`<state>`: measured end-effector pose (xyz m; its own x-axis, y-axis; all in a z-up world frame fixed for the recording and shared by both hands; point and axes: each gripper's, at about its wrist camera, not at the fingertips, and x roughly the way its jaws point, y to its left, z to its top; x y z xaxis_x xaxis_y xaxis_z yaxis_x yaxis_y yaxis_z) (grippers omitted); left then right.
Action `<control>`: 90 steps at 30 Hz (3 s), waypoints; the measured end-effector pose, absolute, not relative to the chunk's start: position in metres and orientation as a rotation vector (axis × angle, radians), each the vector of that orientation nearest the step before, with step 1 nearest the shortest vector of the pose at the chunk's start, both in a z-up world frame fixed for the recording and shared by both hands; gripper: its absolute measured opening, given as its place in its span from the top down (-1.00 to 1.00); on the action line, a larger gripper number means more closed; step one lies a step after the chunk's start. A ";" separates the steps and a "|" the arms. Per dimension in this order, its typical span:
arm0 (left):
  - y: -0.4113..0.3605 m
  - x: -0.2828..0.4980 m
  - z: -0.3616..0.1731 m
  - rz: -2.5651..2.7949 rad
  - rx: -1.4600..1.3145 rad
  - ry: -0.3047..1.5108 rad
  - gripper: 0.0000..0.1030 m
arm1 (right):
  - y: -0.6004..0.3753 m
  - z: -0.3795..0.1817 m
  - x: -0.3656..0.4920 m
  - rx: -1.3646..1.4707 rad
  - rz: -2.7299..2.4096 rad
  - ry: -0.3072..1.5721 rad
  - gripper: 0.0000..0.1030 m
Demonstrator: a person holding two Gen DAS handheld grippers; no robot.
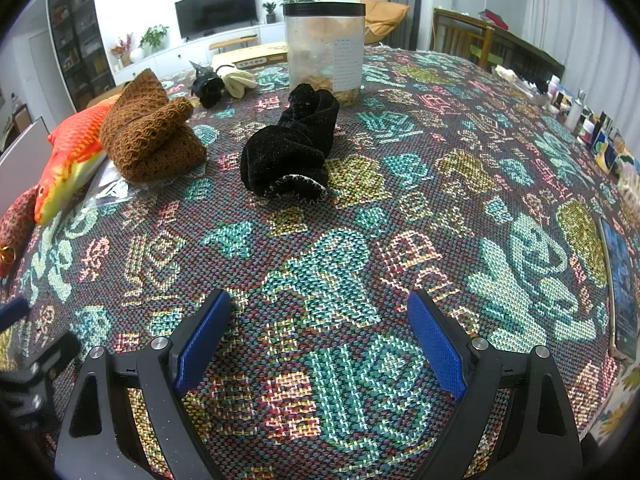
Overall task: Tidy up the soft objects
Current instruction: 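Grasp the red mesh bag with the left tool, then lift the red mesh bag and hold it in the left tool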
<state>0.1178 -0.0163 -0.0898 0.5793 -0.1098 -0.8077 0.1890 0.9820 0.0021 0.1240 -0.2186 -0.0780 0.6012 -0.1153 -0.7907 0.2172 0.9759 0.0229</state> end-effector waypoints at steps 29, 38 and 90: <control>0.095 0.241 -0.089 0.192 -0.041 0.983 -0.66 | -0.219 -0.078 0.123 0.127 -0.190 0.903 -0.77; 0.069 0.157 -0.057 -0.096 -0.171 0.931 0.44 | -0.219 -0.078 0.123 0.128 -0.190 0.903 -0.77; -0.037 0.146 -0.096 -0.234 0.112 0.932 -1.00 | -0.219 -0.079 0.123 0.128 -0.190 0.902 -0.77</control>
